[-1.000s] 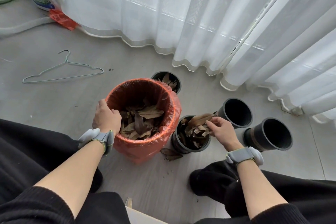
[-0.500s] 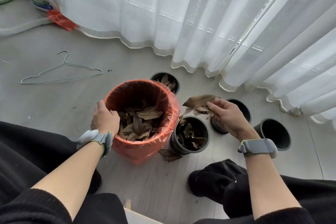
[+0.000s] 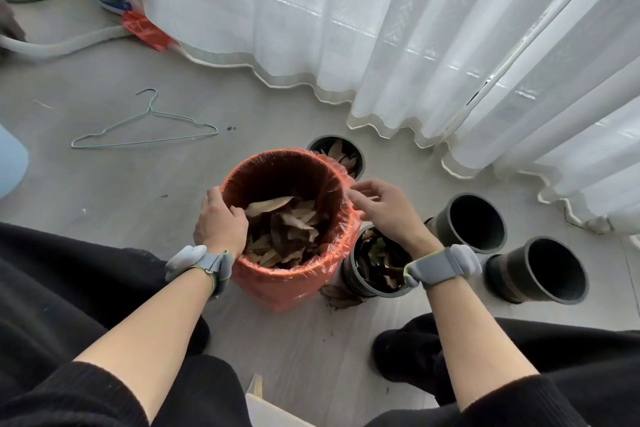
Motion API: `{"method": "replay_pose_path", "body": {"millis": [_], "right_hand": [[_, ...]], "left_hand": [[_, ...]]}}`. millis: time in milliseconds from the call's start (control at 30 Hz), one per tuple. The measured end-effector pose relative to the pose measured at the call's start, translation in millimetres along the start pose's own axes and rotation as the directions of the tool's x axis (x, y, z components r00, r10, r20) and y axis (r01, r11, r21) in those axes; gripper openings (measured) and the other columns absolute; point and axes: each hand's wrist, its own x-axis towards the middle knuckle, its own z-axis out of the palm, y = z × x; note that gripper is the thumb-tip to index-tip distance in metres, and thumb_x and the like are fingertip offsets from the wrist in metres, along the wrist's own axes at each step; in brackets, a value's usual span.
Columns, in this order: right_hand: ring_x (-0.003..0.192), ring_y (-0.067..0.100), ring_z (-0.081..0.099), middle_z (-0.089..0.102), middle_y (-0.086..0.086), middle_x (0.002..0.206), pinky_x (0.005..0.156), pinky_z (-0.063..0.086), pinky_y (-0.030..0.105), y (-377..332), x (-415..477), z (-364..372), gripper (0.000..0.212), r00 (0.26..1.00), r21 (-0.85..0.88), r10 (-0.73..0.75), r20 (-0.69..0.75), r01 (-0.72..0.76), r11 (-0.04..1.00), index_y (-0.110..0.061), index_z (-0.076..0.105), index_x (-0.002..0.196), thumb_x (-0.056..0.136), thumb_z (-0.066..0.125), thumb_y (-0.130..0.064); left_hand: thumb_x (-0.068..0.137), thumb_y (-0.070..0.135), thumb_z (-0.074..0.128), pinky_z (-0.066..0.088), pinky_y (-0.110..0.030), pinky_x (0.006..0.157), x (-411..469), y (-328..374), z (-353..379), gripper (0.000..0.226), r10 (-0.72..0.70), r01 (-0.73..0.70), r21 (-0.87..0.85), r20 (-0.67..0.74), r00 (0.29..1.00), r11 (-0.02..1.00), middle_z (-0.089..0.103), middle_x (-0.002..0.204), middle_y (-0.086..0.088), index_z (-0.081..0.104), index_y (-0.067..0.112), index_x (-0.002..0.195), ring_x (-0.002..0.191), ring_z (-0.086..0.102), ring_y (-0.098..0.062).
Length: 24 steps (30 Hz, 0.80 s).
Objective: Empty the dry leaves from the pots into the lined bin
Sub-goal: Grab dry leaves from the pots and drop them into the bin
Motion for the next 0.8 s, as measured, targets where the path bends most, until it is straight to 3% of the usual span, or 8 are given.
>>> {"method": "replay_pose_path", "body": {"millis": [133, 233, 333, 433, 600, 800], "right_hand": [[0.100, 0.021, 0.065, 0.070, 0.006, 0.103, 0.086, 0.045, 0.025, 59.8, -0.6, -13.4, 0.027, 0.970, -0.308, 0.174, -0.170, -0.220, 0.926, -0.009, 0.066, 0.112, 0.091, 0.063, -0.026], [0.116, 0.028, 0.057, 0.060, 0.012, 0.124, 0.095, 0.045, 0.031, 102.8, -12.3, -12.5, 0.053, 0.924, -0.466, 0.361, -0.128, -0.378, 0.800, -0.008, 0.051, 0.131, 0.086, 0.067, -0.031], [0.127, 0.032, 0.046, 0.045, 0.014, 0.137, 0.100, 0.045, 0.040, 126.6, -19.6, 4.2, 0.074, 0.872, -0.628, 0.477, -0.107, -0.431, 0.647, -0.012, 0.037, 0.140, 0.081, 0.069, -0.043], [0.124, 0.033, 0.047, 0.041, 0.013, 0.135, 0.091, 0.046, 0.042, 136.1, -20.7, 19.3, 0.071, 0.871, -0.699, 0.463, -0.161, -0.432, 0.570, -0.012, 0.035, 0.136, 0.081, 0.068, -0.044], [0.116, 0.035, 0.053, 0.042, 0.015, 0.132, 0.086, 0.047, 0.042, 152.5, -9.8, 33.2, 0.065, 0.859, -0.670, 0.465, -0.213, -0.475, 0.570, -0.010, 0.035, 0.131, 0.083, 0.067, -0.038], [0.101, 0.033, 0.063, 0.063, 0.010, 0.112, 0.072, 0.045, 0.034, 156.9, 0.4, 33.6, 0.031, 0.913, -0.715, 0.363, -0.184, -0.378, 0.589, -0.012, 0.050, 0.112, 0.086, 0.057, -0.029]], "left_hand": [[0.092, 0.018, 0.049, 0.041, -0.041, 0.074, -0.3, -0.9, -0.2, 0.037, -0.010, 0.010, -0.005, 0.004, 1.000, 1.000, 0.056, 0.118, -0.017, 0.042, 0.011, 0.128, 0.097, 0.056, -0.042], [0.092, 0.018, 0.049, 0.044, -0.044, 0.076, -1.2, 1.5, -1.0, 0.037, -0.009, 0.009, -0.012, 0.003, 1.000, 1.000, 0.057, 0.119, -0.016, 0.042, 0.011, 0.127, 0.098, 0.056, -0.042], [0.092, 0.019, 0.048, 0.045, -0.044, 0.076, -1.9, 3.0, -1.3, 0.035, -0.004, 0.004, -0.010, 0.005, 1.000, 1.000, 0.057, 0.118, -0.016, 0.042, 0.012, 0.126, 0.097, 0.057, -0.041], [0.093, 0.019, 0.047, 0.044, -0.043, 0.074, -2.9, 4.6, -1.4, 0.034, -0.003, 0.003, -0.014, 0.012, 1.000, 1.000, 0.059, 0.114, -0.016, 0.042, 0.012, 0.125, 0.095, 0.057, -0.040], [0.093, 0.019, 0.046, 0.044, -0.042, 0.073, -1.6, 1.6, -2.2, 0.031, -0.003, 0.003, -0.012, 0.018, 1.000, 1.000, 0.060, 0.109, -0.014, 0.041, 0.014, 0.123, 0.091, 0.057, -0.039], [0.093, 0.018, 0.046, 0.041, -0.039, 0.071, 1.6, -1.4, -0.3, 0.032, -0.009, 0.009, 0.004, -0.002, 1.000, 1.000, 0.059, 0.109, -0.015, 0.042, 0.013, 0.124, 0.092, 0.056, -0.038]]}}
